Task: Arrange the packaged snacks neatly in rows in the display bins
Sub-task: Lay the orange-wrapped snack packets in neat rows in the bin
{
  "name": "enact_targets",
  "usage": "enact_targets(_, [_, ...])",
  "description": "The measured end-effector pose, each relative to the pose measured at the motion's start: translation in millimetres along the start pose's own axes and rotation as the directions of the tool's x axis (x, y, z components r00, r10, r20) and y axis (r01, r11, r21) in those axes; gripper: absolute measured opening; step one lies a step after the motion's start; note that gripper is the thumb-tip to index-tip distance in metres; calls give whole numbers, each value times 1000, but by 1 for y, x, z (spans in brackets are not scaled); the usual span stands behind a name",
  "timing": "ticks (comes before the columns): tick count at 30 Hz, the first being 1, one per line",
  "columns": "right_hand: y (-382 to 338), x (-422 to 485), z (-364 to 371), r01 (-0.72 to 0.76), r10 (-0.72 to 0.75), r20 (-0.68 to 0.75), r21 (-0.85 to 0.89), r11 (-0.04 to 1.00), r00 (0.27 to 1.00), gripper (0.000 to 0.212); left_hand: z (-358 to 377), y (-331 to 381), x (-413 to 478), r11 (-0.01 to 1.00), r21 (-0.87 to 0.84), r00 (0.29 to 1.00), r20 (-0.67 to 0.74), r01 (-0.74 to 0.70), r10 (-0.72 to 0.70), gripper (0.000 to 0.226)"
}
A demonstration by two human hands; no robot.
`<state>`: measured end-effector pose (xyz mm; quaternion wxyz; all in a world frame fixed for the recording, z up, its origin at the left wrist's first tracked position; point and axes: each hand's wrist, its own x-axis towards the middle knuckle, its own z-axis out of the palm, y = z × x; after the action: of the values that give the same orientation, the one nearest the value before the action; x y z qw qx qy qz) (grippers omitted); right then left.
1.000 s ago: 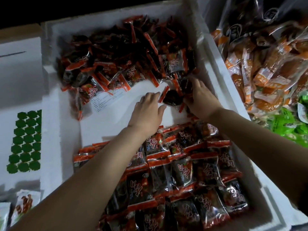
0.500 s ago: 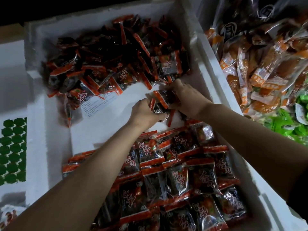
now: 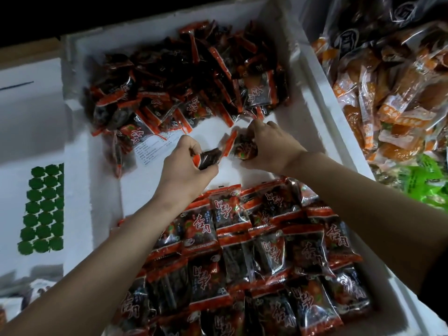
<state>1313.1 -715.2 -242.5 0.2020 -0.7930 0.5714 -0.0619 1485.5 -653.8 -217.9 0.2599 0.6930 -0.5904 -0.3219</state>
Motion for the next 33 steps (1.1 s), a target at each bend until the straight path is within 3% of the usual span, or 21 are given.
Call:
enact_targets(5, [-6,-35,-18,53,-2,-222,221,974,975,71,-2,16,-18,978,-210,999,-47,-15,5,32])
enact_targets(8, [-5,-68,-28,23,46,-170,384,923,984,75,-1,22,-30,957,-285,999,-32,-45,37,27])
enact_targets(10, [-1,-85,-25,-33,71,-88,372,928,994,70,2,20,-37,960,-272,998,-14,-68,67,21])
enact_targets(14, [8,-101,-7,-123,109,71,234,964,991,57,16,16,-49,984,-86,987,18,-159,161,26])
enact_targets(17, [13,-106,2,-148,145,33,129,981,989,54,29,18,-59,952,112,956,106,-284,273,41])
enact_targets(20, [13,-112,6,-53,57,-59,79,996,997,53,47,16,-68,811,409,909,191,-418,371,54])
enact_targets(23, [15,-118,7,16,-14,-53,40,999,999,56,65,17,-74,688,613,921,229,-389,316,62])
enact_targets(28, [23,-124,6,33,-34,13,22,999,999,76,84,16,-82,640,684,936,235,-350,261,68])
enact_targets(31, [25,-126,6,31,-30,13,-19,999,999,78,85,19,-86,617,699,932,280,-361,228,85])
enact_targets(33, [23,-129,6,25,-24,18,-51,998,1000,77,87,12,-86,601,702,925,300,-381,235,82])
